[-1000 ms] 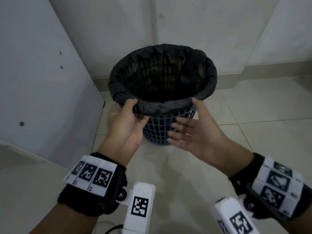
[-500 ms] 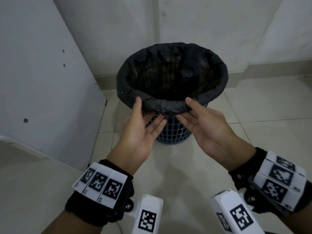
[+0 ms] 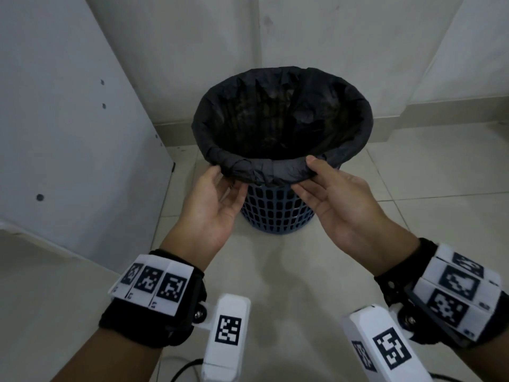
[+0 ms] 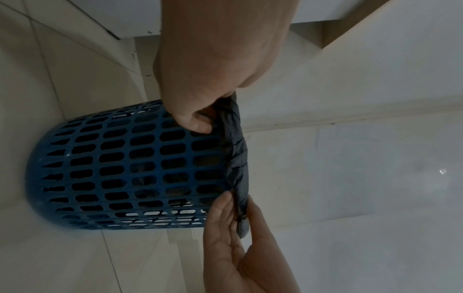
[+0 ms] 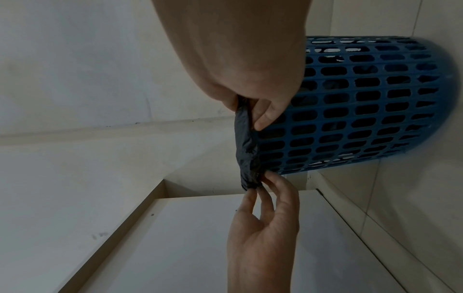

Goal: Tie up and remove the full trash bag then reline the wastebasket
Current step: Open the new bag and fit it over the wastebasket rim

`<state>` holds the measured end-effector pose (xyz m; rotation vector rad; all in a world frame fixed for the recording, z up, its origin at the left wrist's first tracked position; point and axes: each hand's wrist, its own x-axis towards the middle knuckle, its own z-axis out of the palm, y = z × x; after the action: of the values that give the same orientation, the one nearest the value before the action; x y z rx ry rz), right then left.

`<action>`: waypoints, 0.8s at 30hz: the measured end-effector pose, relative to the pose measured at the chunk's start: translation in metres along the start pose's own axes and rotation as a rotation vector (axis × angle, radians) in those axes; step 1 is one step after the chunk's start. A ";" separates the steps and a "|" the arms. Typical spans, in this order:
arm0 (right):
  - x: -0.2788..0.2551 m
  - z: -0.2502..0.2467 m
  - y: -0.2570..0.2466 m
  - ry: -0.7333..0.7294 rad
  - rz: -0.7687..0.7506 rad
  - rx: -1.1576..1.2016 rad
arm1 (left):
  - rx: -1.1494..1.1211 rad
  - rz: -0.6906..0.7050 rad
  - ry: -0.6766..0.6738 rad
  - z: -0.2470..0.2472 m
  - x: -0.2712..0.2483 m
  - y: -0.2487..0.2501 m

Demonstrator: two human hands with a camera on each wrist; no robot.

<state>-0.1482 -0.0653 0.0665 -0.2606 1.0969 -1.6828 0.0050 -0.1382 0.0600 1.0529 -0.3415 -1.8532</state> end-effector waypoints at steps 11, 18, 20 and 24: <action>0.005 -0.001 -0.002 0.019 0.016 -0.011 | 0.053 0.005 -0.016 0.011 0.011 0.023; 0.013 -0.002 -0.009 0.056 0.054 0.031 | 0.056 0.098 -0.006 0.019 0.026 0.027; 0.015 -0.002 -0.010 0.060 0.059 0.085 | 0.051 0.091 -0.020 0.019 0.027 0.025; 0.014 -0.002 -0.010 0.083 0.097 0.147 | 0.076 0.095 -0.026 0.017 0.029 0.022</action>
<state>-0.1621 -0.0761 0.0680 -0.0433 1.0242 -1.6904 -0.0002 -0.1769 0.0684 1.0471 -0.4723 -1.7821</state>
